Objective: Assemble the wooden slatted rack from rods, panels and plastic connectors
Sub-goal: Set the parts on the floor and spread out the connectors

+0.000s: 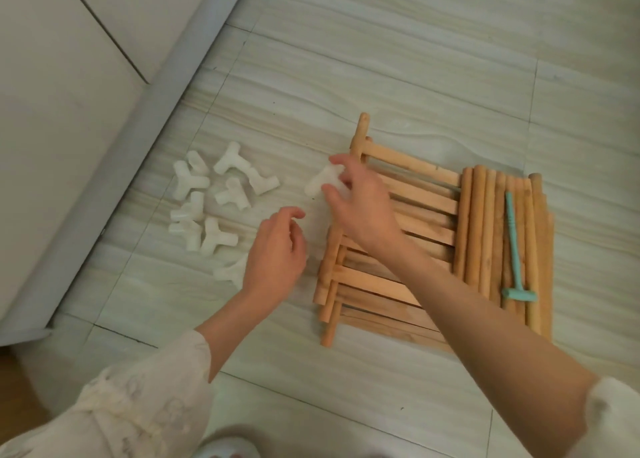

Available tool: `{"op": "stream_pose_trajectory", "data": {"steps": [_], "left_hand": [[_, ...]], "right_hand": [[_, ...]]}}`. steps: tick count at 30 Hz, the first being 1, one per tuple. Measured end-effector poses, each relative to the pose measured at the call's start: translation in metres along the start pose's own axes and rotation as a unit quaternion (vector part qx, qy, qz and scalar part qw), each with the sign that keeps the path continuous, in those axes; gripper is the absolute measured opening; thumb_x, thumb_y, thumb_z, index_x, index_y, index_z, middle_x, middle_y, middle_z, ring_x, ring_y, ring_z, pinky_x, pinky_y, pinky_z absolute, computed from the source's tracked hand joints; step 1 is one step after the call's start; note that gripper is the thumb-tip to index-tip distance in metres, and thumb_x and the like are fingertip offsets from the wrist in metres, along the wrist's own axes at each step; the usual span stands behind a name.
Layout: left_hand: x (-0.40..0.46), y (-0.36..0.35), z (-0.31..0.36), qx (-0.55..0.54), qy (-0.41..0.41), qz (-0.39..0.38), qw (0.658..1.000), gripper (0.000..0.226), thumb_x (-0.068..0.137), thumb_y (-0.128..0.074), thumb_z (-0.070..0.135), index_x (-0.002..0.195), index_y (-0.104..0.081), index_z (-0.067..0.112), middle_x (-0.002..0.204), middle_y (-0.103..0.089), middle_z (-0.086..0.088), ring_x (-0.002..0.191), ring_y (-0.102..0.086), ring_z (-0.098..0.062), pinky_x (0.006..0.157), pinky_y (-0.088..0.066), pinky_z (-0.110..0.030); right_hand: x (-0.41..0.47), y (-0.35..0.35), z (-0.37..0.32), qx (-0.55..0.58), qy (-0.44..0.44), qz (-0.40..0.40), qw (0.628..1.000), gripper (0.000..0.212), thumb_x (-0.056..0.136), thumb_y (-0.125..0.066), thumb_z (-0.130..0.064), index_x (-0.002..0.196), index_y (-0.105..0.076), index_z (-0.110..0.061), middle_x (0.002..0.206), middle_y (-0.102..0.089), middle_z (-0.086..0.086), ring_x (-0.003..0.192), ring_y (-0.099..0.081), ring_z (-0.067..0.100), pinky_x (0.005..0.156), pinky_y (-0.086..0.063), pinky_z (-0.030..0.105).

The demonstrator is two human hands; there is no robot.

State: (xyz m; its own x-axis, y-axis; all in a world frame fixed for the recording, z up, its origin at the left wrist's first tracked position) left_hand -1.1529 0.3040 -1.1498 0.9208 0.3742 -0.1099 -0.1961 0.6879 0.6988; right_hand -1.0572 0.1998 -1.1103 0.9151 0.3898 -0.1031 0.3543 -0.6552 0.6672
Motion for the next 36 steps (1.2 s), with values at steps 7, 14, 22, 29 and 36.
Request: {"op": "stream_pose_trajectory", "data": {"steps": [7,14,22,29,36], "left_hand": [[-0.051,-0.022,-0.041,0.326,-0.132,-0.052,0.935,0.071,0.066,-0.077,0.015,0.129,-0.048,0.032,0.138,-0.042,-0.020,0.125,-0.044,-0.046,0.089,-0.039,-0.065],[-0.026,-0.025,-0.056,0.331,-0.169,-0.046,0.927,0.077,0.070,-0.076,0.012,0.132,-0.040,0.038,0.147,-0.027,-0.017,0.131,-0.039,-0.042,0.098,-0.029,-0.065],[0.047,0.019,-0.095,0.269,-0.048,-0.041,0.961,0.050,0.098,-0.040,0.013,0.146,-0.031,0.027,0.157,-0.008,-0.017,0.145,-0.002,-0.034,0.116,-0.001,-0.046],[0.000,-0.001,-0.057,0.268,-0.192,0.028,0.944,0.065,0.080,-0.060,-0.001,0.137,-0.036,0.017,0.147,-0.033,-0.022,0.138,-0.022,-0.038,0.107,-0.020,-0.062],[-0.016,-0.026,-0.064,0.328,-0.193,-0.045,0.924,0.085,0.068,-0.074,0.009,0.141,-0.033,0.029,0.149,-0.033,-0.018,0.137,-0.029,-0.042,0.103,-0.023,-0.066]], "right_hand": [[-0.004,-0.060,-0.005,-0.359,0.102,-0.053,0.926,0.027,0.094,-0.047,-0.027,0.114,-0.057,-0.013,0.109,-0.065,0.006,0.112,-0.046,0.027,0.084,-0.019,0.037],[-0.012,-0.058,0.000,-0.397,0.138,0.015,0.907,0.014,0.066,-0.077,-0.018,0.072,-0.067,-0.011,0.064,-0.067,0.004,0.079,-0.062,0.029,0.089,-0.028,0.047],[-0.011,-0.085,-0.017,-0.342,0.113,-0.077,0.930,0.044,0.097,-0.041,-0.040,0.132,-0.049,-0.013,0.115,-0.065,0.007,0.122,-0.048,0.025,0.113,0.004,0.053],[0.036,-0.071,0.012,-0.576,0.044,-0.132,0.806,0.039,0.090,-0.044,-0.019,0.129,-0.047,-0.011,0.123,-0.054,0.009,0.131,-0.032,0.032,0.113,0.007,0.058],[0.046,-0.082,-0.002,-0.592,0.074,-0.151,0.788,0.010,0.091,-0.049,-0.015,0.084,-0.056,-0.018,0.094,-0.063,0.001,0.117,-0.048,0.026,0.114,0.009,0.055]]}}
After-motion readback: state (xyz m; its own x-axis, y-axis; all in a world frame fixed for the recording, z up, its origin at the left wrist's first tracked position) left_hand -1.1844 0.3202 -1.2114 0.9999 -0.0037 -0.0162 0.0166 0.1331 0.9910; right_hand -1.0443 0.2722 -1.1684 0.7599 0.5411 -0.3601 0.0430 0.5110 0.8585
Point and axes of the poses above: each hand's wrist, its own x-axis towards the middle knuckle, its own y-axis out of the back of the hand, z = x × y, the point moved 9 cm from there along x, towards the middle knuckle
